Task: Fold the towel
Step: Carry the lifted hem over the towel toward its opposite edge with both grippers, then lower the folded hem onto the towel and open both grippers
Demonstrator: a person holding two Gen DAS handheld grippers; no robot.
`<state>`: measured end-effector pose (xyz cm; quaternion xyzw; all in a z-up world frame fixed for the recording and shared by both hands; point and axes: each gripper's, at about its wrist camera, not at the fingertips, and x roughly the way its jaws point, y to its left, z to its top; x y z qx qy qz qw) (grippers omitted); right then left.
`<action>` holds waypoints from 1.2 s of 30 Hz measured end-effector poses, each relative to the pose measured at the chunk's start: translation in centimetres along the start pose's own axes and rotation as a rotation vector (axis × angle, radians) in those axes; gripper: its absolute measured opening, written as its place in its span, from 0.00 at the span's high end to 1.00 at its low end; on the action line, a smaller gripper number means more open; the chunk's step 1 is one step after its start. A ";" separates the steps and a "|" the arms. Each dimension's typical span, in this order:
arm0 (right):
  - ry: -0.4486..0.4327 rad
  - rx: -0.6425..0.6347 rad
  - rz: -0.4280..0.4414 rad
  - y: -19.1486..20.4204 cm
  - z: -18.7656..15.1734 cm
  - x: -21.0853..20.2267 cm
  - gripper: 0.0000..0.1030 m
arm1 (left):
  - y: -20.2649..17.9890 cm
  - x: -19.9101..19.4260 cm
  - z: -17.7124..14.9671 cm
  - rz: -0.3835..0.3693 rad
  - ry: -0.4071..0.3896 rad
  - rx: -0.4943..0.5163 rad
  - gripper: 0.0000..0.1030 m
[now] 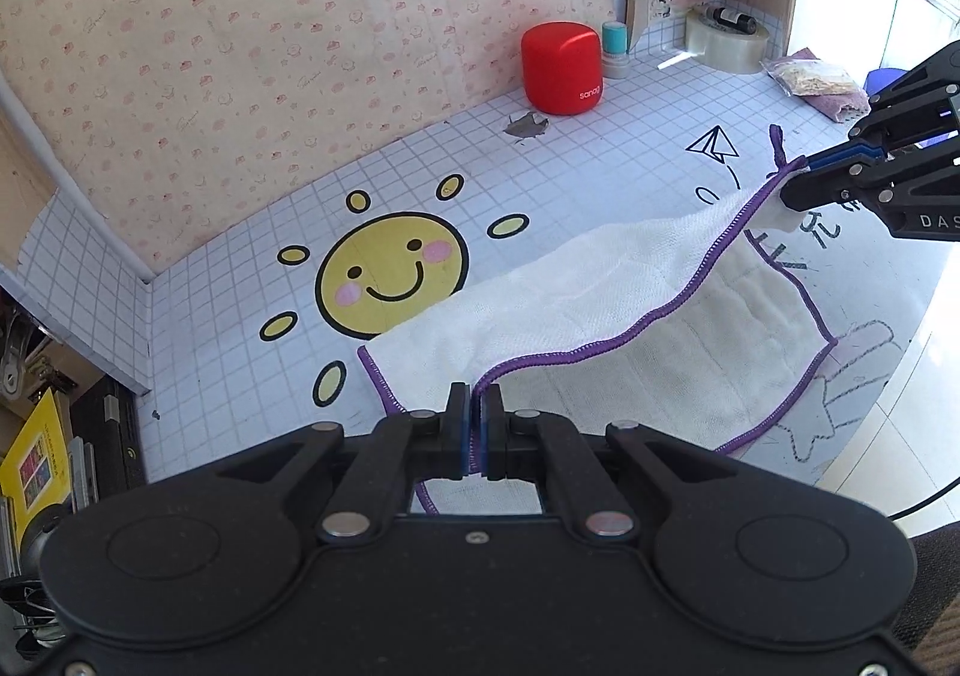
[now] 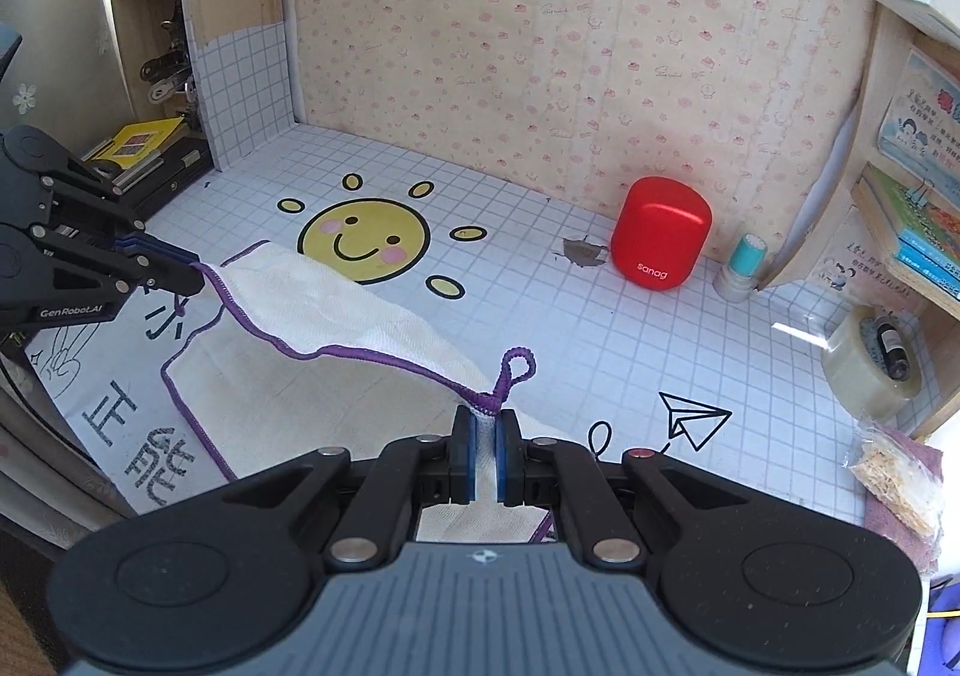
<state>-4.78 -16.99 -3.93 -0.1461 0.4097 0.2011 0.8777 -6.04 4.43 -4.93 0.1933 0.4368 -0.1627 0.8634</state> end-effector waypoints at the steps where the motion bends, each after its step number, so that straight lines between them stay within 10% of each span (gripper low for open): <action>1: 0.006 -0.002 0.004 0.1 -0.2 0.0 0.95 | 0.0 0.0 -0.2 -0.001 0.004 0.002 0.96; 29: 0.147 -0.051 0.035 2.7 -4.9 2.5 0.94 | -2.2 2.6 -4.5 -0.049 0.122 0.092 0.95; 36: 0.200 -0.079 0.048 3.1 -6.0 2.8 0.80 | -2.3 3.1 -5.3 -0.047 0.147 0.095 0.92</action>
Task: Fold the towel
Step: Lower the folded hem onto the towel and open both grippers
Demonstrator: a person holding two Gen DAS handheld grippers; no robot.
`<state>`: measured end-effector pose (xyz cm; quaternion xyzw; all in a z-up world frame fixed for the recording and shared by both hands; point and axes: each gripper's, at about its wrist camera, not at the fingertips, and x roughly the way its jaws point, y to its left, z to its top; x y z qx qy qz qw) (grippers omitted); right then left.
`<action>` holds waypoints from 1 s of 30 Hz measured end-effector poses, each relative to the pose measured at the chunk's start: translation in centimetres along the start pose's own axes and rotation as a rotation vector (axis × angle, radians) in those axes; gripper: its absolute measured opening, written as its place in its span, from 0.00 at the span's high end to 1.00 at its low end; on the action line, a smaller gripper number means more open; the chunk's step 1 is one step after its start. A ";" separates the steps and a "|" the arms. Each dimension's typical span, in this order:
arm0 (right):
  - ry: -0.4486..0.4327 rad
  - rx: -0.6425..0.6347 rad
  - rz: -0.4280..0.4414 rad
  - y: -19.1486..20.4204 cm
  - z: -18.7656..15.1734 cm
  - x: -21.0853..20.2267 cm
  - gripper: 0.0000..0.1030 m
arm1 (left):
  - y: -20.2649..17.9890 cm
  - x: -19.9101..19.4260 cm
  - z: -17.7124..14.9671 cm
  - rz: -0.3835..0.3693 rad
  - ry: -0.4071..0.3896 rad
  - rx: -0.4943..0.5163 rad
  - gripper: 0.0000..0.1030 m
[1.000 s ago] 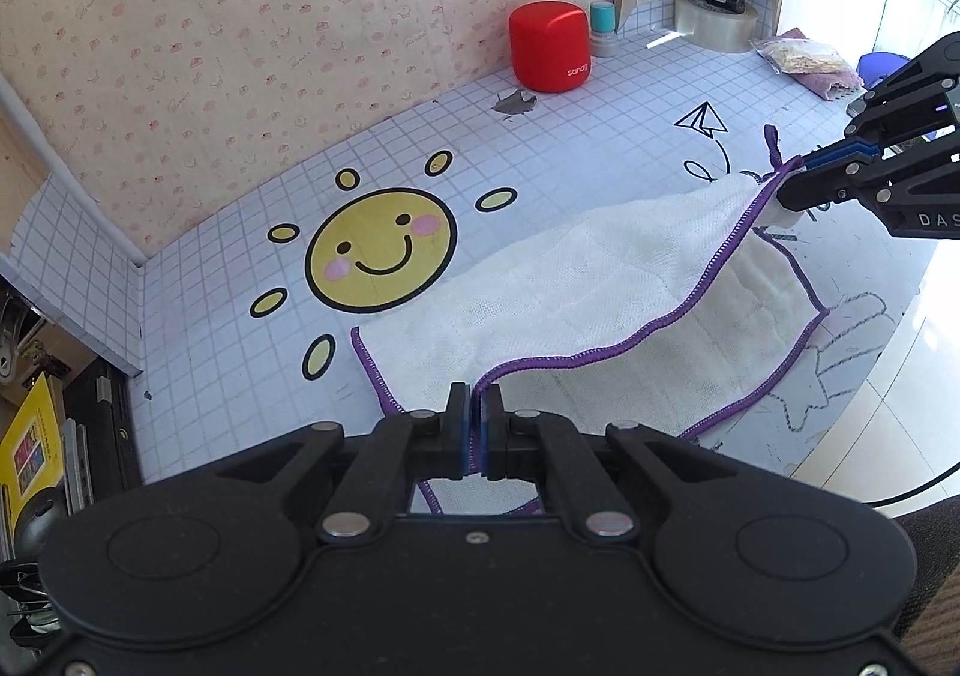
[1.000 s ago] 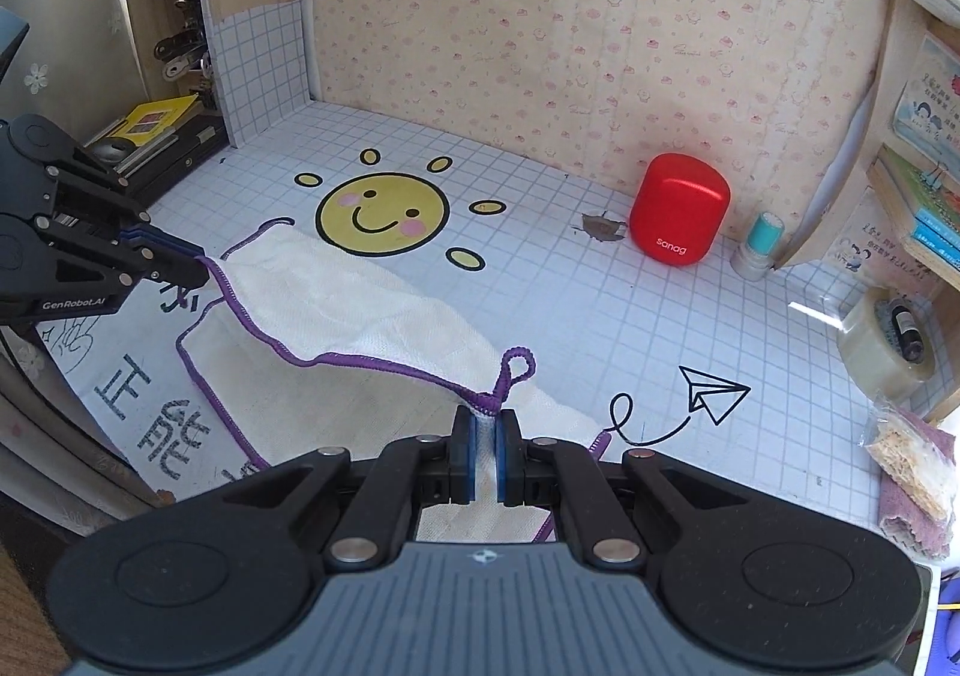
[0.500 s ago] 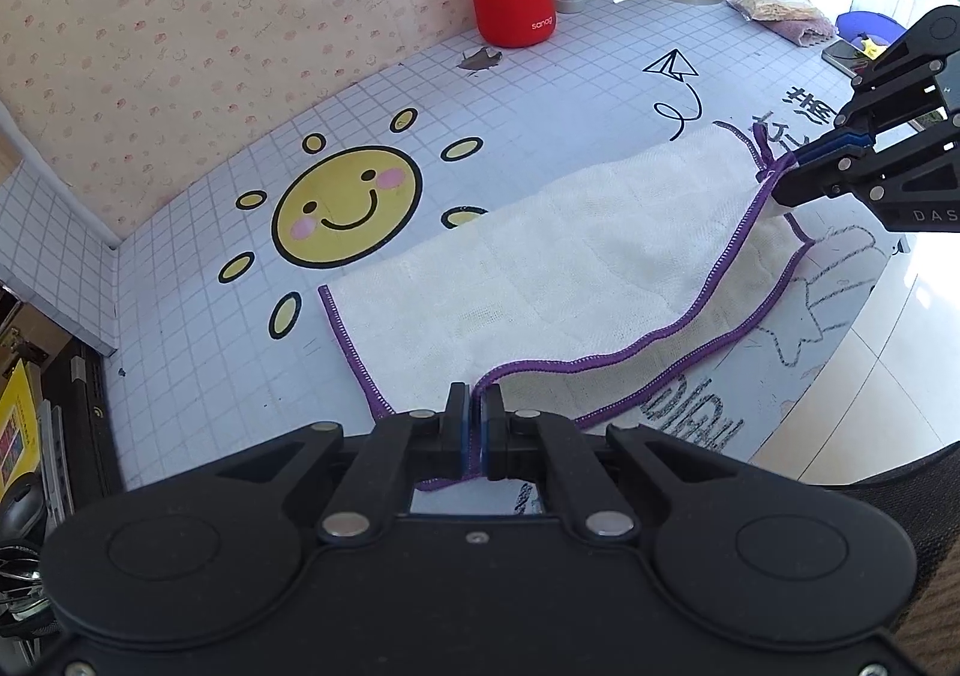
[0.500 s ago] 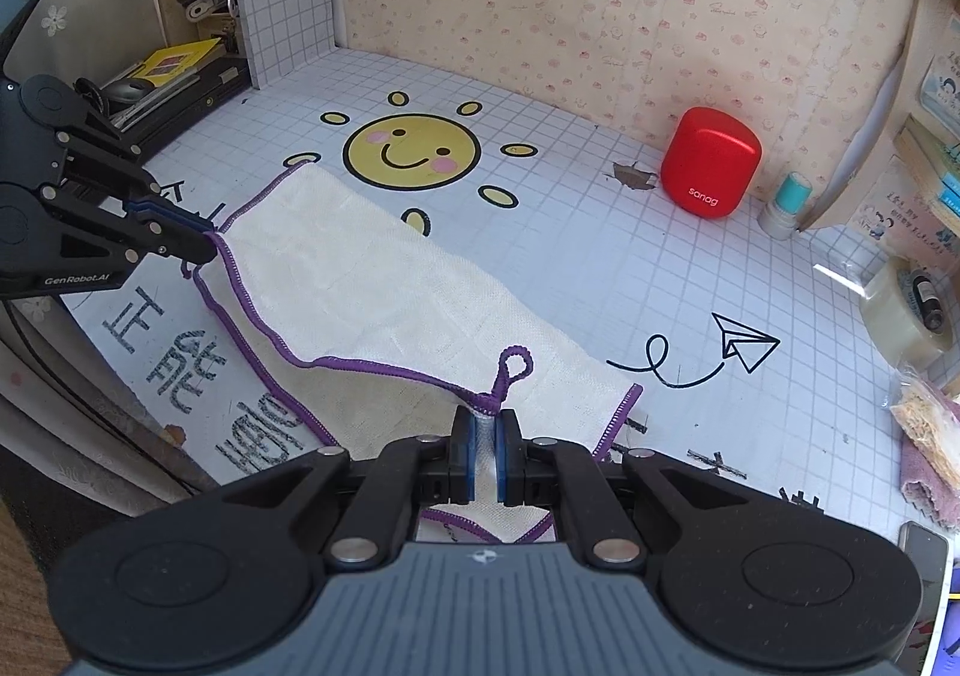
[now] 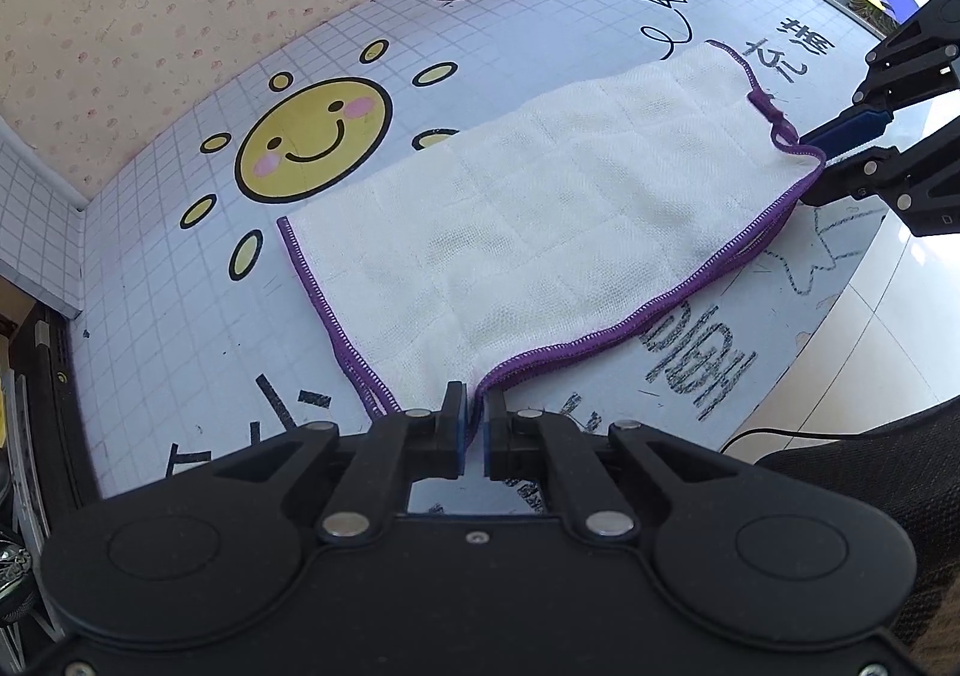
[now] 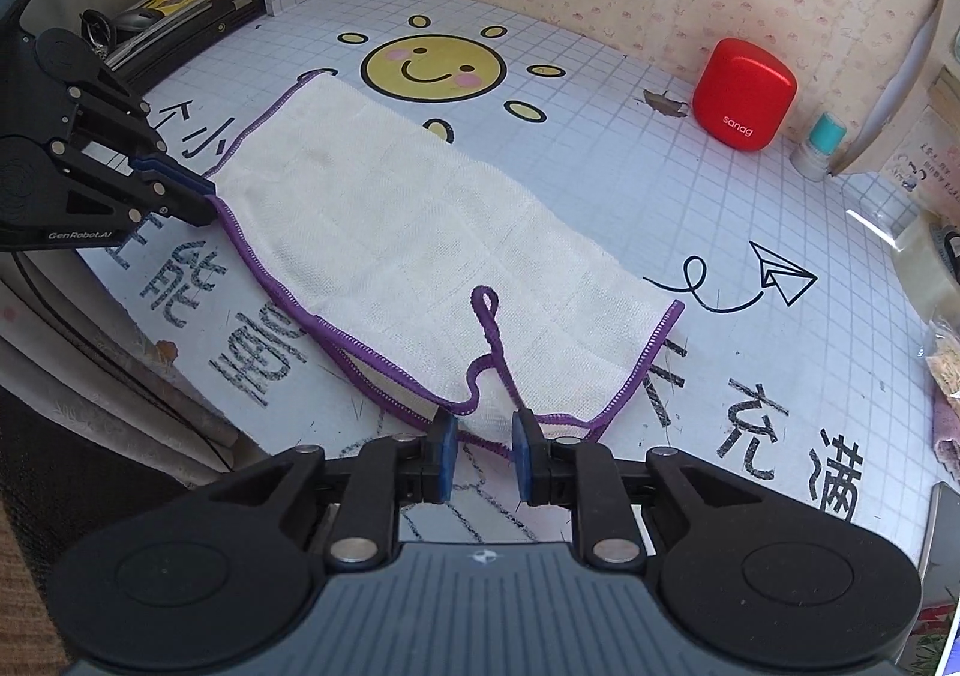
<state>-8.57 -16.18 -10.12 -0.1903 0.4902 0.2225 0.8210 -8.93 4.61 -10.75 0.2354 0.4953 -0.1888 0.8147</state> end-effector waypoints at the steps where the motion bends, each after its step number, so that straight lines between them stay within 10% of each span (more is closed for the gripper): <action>1: 0.006 -0.002 -0.001 0.0 -0.2 -0.1 0.79 | 0.0 -0.1 -0.1 0.000 0.003 0.000 0.89; 30: 0.112 0.016 -0.155 -4.6 -1.5 -2.0 0.67 | 1.1 -2.1 1.9 -0.009 -0.048 -0.022 0.65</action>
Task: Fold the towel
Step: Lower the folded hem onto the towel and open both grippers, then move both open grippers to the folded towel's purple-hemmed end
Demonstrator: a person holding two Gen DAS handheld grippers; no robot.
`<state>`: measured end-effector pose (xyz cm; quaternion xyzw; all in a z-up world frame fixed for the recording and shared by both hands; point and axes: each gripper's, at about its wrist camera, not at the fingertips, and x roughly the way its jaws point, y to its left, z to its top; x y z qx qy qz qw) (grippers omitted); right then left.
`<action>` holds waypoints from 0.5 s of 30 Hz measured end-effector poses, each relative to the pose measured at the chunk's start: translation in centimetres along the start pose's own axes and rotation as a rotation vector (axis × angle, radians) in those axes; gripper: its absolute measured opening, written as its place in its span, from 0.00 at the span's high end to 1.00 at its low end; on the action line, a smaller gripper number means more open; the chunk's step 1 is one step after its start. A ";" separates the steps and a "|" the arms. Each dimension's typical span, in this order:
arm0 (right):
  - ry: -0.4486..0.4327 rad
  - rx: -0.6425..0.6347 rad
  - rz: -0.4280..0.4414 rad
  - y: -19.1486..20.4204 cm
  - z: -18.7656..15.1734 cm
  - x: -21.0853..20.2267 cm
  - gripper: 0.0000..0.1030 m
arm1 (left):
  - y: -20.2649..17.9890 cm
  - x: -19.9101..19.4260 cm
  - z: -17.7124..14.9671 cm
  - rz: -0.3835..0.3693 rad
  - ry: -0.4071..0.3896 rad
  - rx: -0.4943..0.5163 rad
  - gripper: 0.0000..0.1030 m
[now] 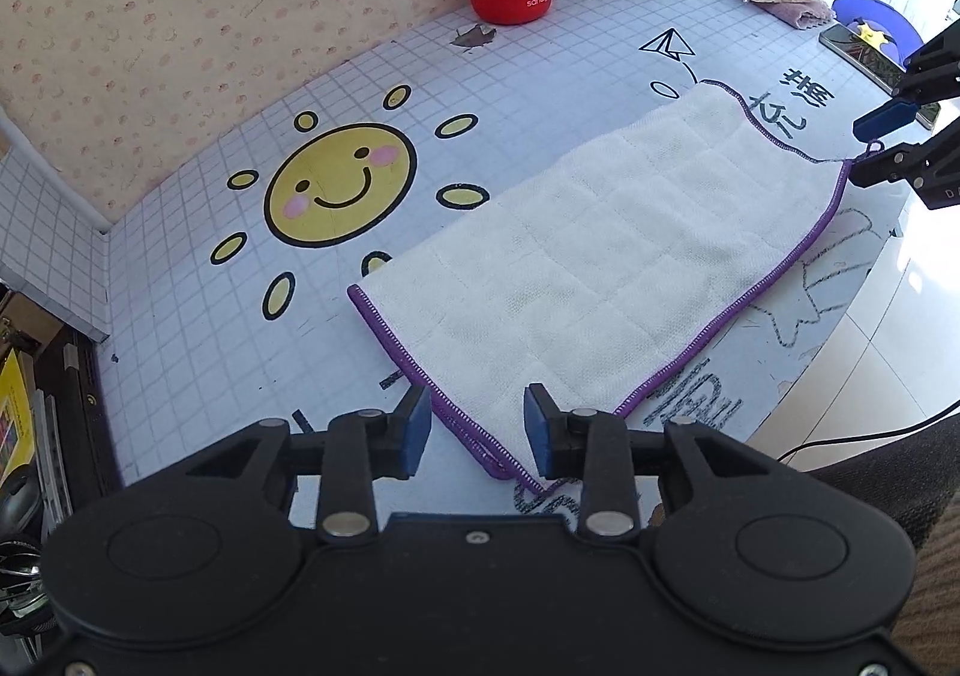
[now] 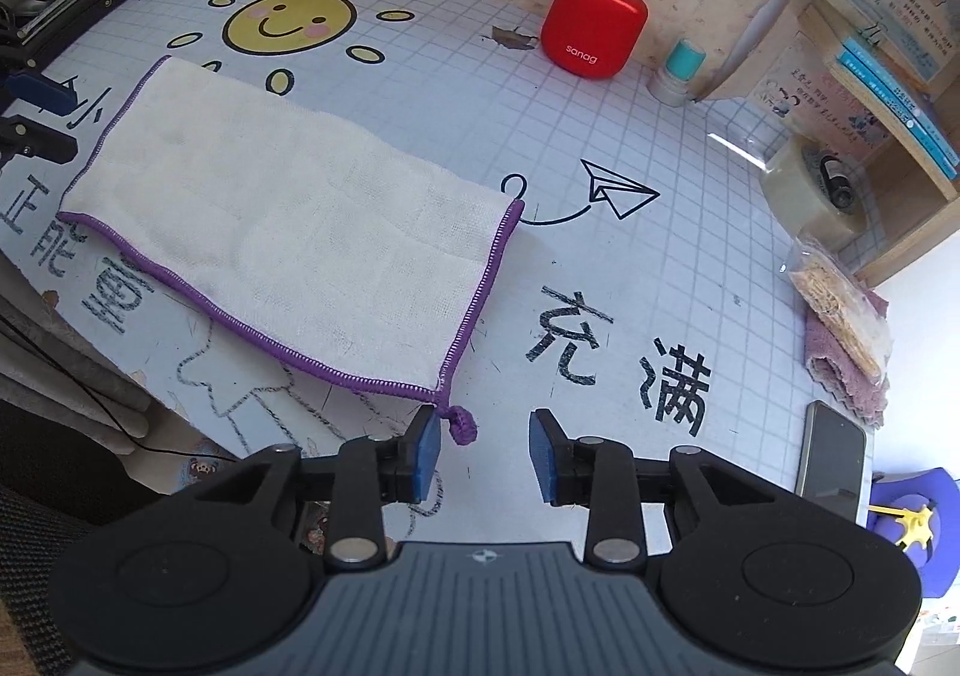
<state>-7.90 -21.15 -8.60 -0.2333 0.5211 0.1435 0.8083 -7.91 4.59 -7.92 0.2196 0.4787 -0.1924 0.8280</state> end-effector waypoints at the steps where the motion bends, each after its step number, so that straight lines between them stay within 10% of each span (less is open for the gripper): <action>1: 0.004 0.001 -0.006 -0.2 0.0 0.0 0.64 | -0.2 0.2 0.1 -0.002 -0.002 0.006 0.65; 15: 0.020 0.012 0.094 0.2 -0.6 0.8 0.51 | -0.6 1.9 1.6 -0.013 -0.019 0.003 0.55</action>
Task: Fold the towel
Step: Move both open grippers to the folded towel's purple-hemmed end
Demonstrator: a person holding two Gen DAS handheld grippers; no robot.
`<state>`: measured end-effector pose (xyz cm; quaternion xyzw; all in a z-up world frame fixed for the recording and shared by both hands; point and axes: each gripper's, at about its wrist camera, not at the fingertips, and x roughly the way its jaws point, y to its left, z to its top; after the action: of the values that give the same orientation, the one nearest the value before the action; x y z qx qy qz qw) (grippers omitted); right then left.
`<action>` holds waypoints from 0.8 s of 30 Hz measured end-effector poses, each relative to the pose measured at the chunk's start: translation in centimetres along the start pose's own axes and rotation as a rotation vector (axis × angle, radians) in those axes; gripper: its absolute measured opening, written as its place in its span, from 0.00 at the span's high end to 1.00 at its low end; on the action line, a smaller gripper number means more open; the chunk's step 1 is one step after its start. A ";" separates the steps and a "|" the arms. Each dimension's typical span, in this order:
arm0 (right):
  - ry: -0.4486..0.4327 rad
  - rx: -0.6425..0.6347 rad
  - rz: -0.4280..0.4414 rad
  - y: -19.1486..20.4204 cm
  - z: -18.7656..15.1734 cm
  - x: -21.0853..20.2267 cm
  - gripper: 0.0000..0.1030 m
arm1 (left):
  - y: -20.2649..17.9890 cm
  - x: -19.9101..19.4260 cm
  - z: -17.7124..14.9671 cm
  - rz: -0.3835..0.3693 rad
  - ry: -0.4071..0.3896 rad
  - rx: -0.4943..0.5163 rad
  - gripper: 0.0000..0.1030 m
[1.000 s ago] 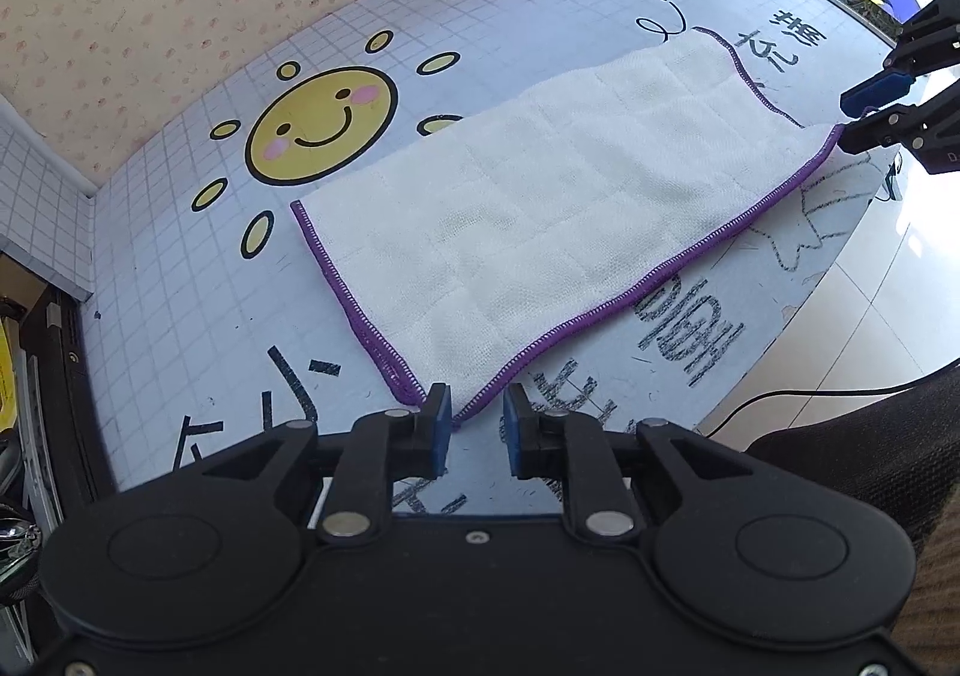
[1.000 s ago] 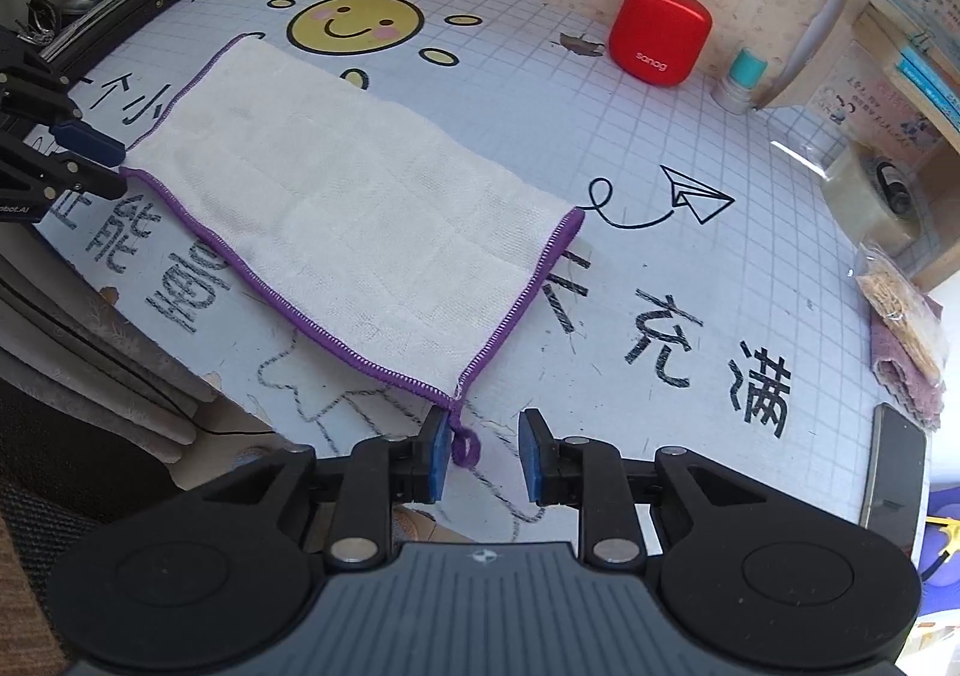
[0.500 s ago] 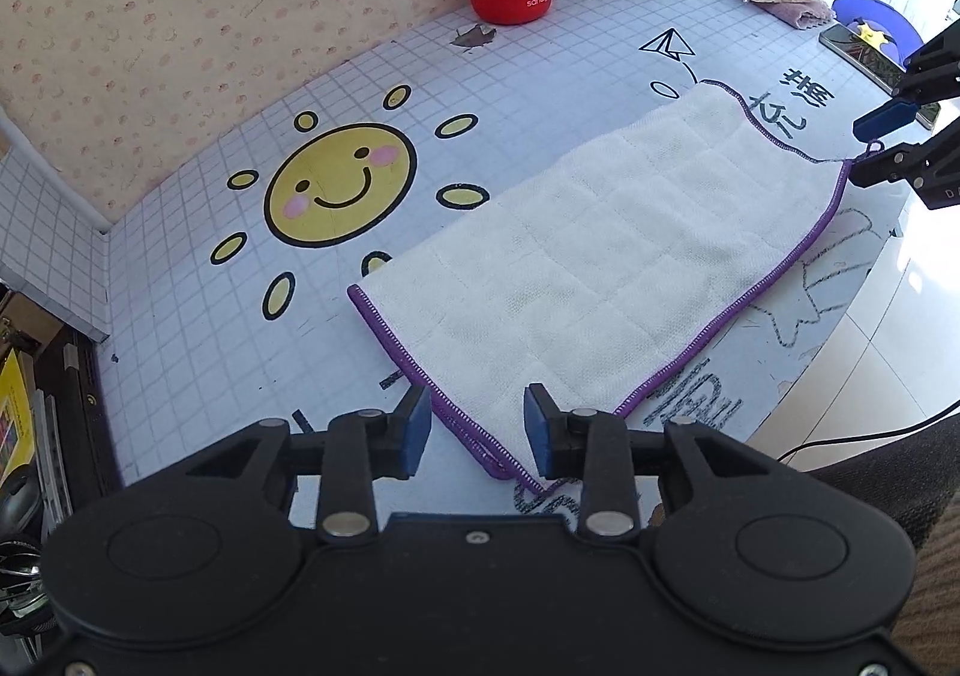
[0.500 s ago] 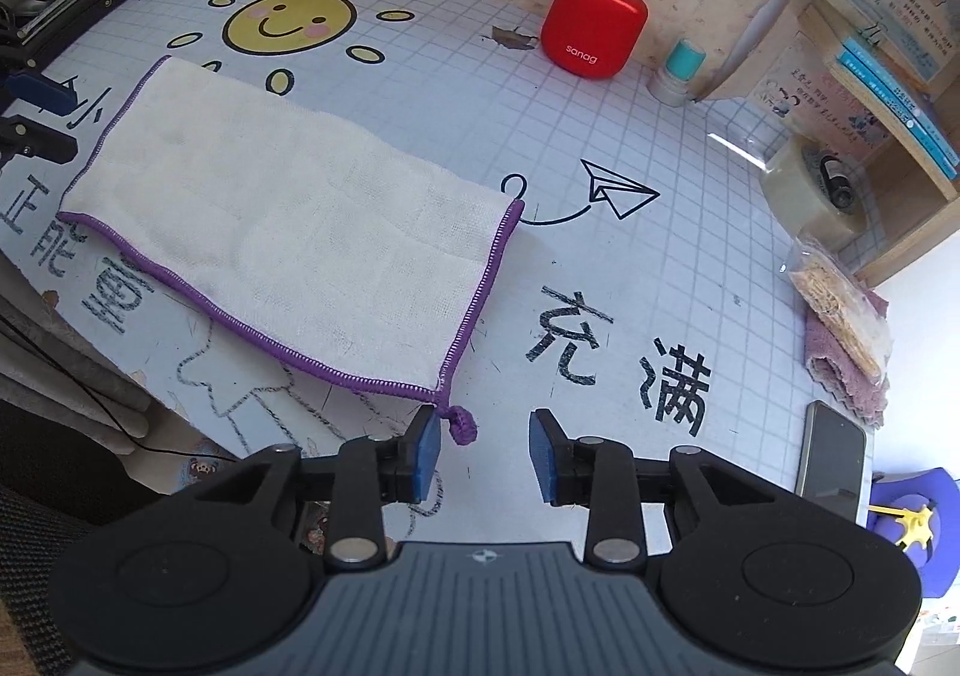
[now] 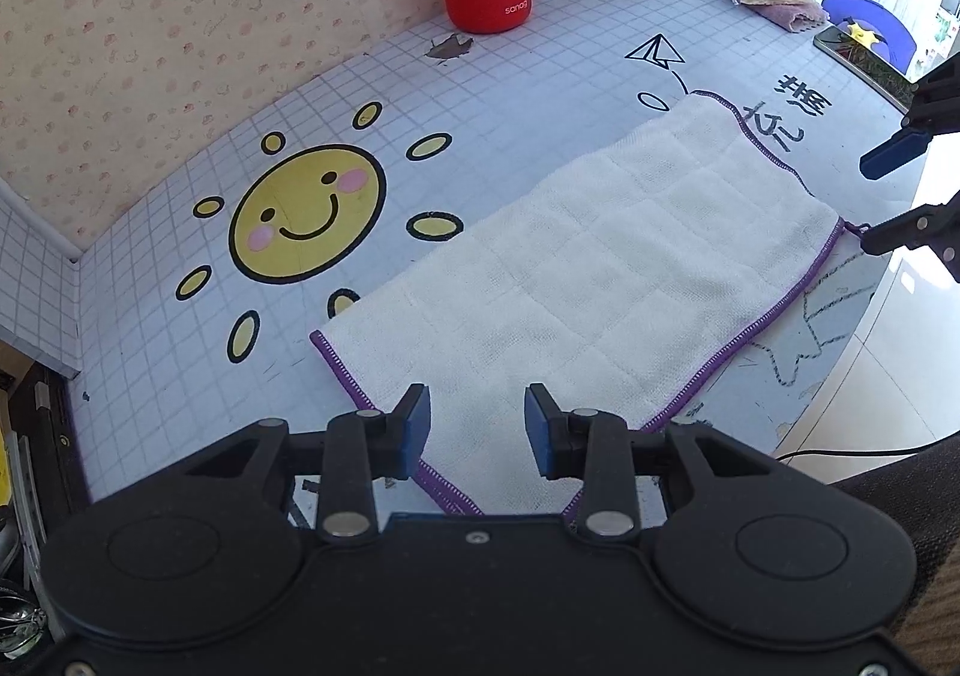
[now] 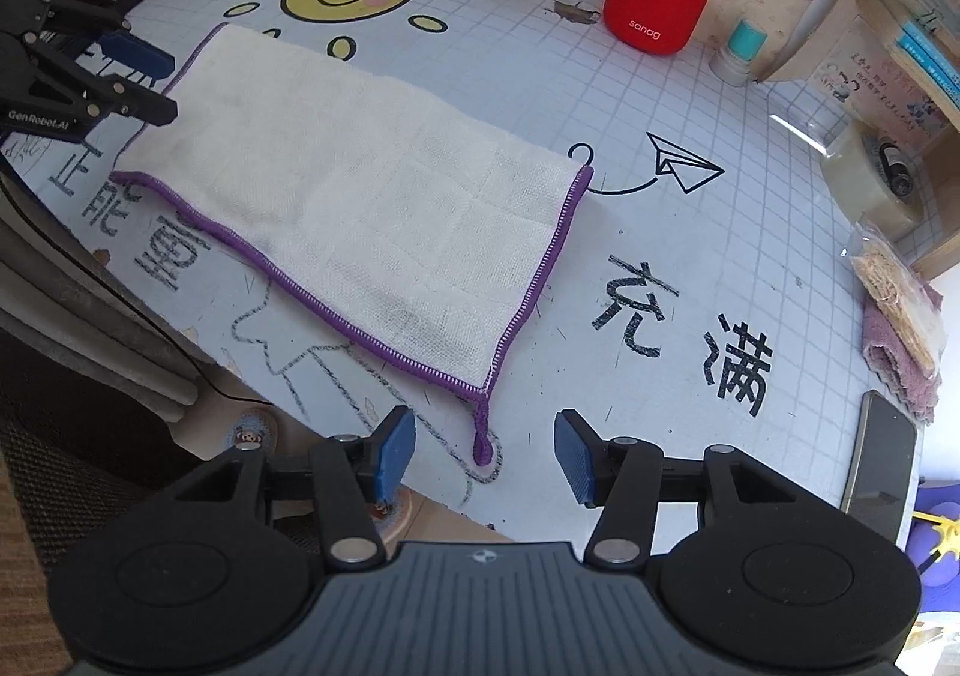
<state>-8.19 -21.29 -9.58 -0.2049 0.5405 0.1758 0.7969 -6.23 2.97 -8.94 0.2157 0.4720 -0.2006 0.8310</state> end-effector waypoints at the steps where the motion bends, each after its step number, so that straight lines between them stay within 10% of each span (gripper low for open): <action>1: -0.005 0.003 0.004 -0.1 0.3 0.3 0.51 | 0.1 0.1 0.1 0.003 -0.008 -0.010 0.47; 24: -0.122 0.063 0.086 -1.8 7.5 6.0 0.51 | 1.4 4.6 1.8 -0.024 0.001 -0.029 0.33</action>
<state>0.75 -18.64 -12.49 -0.1452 0.5045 0.2049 0.8261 -2.01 2.51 -11.87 0.1980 0.4778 -0.2037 0.8313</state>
